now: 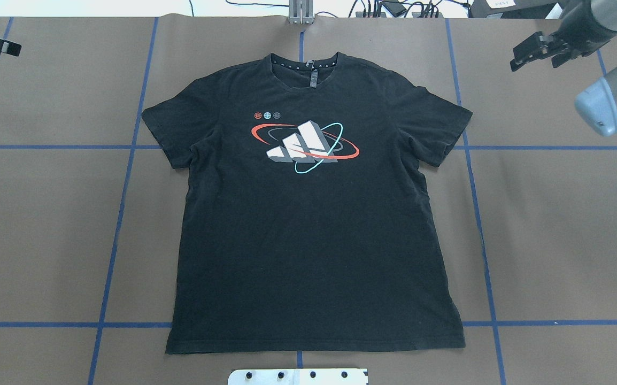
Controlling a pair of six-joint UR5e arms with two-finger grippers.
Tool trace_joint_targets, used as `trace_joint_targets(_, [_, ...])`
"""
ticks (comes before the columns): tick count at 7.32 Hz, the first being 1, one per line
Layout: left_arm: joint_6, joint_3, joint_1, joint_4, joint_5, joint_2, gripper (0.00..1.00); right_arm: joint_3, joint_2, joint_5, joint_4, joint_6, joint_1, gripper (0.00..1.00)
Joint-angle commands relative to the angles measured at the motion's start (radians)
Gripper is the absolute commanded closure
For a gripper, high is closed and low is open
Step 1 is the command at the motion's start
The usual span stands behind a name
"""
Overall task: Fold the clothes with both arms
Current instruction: 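Move the right gripper to the shoulder seam nearest it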
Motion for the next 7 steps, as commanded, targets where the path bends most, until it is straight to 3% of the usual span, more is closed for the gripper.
trace_joint_targets(1, [-0.045,0.016,0.025,-0.035,0.027,-0.008,0.0,-0.12,0.033,-0.08,0.232,0.208,-0.099,0.02])
trace_joint_targets(3, [-0.045,0.014,0.03,-0.035,0.027,-0.006,0.0,-0.347,0.06,-0.129,0.521,0.261,-0.143,0.03])
trace_joint_targets(4, [-0.045,0.014,0.03,-0.037,0.027,-0.006,0.0,-0.399,0.053,-0.132,0.598,0.271,-0.149,0.06])
trace_joint_targets(7, [-0.042,0.017,0.03,-0.04,0.027,-0.005,0.0,-0.403,0.04,-0.2,0.607,0.3,-0.205,0.27])
